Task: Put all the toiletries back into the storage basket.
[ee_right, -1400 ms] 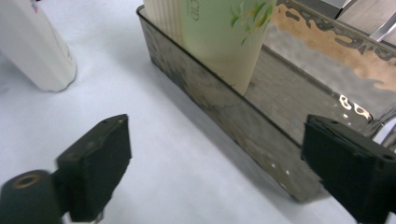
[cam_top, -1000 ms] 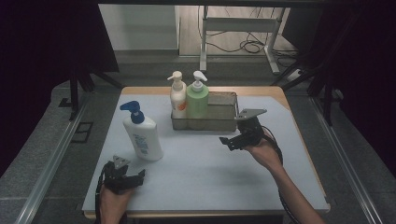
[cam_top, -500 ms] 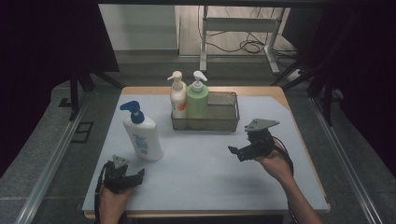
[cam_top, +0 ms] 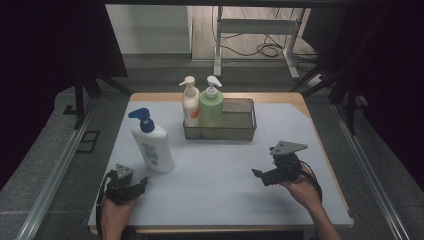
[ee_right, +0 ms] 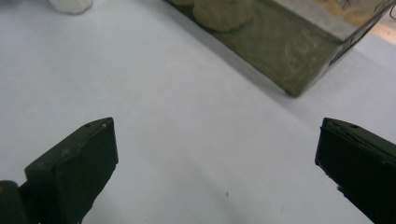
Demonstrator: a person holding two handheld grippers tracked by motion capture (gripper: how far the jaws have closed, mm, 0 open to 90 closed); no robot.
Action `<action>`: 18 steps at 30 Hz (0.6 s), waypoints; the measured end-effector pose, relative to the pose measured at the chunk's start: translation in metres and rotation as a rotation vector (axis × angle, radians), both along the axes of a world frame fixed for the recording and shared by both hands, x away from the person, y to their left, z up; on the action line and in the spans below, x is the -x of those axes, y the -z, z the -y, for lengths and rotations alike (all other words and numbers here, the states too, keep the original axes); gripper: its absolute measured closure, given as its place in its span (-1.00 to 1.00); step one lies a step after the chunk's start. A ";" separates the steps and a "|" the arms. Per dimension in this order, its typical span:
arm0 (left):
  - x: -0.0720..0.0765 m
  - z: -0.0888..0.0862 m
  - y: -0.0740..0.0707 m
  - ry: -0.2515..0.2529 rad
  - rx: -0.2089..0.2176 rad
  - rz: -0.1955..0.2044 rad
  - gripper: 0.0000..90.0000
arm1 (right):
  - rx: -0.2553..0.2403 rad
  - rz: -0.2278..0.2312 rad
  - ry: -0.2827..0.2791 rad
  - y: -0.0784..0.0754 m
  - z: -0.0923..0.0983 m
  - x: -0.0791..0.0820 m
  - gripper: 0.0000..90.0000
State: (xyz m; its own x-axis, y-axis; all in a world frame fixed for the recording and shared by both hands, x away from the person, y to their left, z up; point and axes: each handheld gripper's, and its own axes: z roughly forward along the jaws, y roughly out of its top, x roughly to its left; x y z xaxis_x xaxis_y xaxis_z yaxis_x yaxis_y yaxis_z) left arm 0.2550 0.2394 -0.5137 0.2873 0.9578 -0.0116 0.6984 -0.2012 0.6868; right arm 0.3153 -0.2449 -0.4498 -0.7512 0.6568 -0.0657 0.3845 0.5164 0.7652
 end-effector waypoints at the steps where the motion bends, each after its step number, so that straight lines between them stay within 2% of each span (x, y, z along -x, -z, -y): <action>1: -0.001 -0.001 -0.001 0.001 0.004 0.001 -0.02 | 0.003 -0.004 0.003 0.003 0.001 0.002 -1.00; 8: -0.007 -0.009 -0.007 -0.001 0.052 0.012 0.24 | 0.006 -0.020 0.012 0.018 0.007 0.013 -1.00; 15: -0.017 -0.014 -0.012 0.020 0.031 0.015 0.64 | -0.010 -0.031 0.039 0.028 0.014 0.023 -0.99; 18: -0.022 -0.019 -0.014 0.030 0.045 0.018 0.86 | -0.001 -0.038 0.049 0.034 0.017 0.027 -0.97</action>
State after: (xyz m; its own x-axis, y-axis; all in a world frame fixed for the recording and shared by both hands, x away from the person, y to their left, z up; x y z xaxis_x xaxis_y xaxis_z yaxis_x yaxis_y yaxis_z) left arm 0.2770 0.2581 -0.4999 0.3164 0.9474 -0.0489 0.6803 -0.1907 0.7077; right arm 0.2881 -0.2623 -0.4836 -0.7202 0.6928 -0.0365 0.4384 0.4953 0.7500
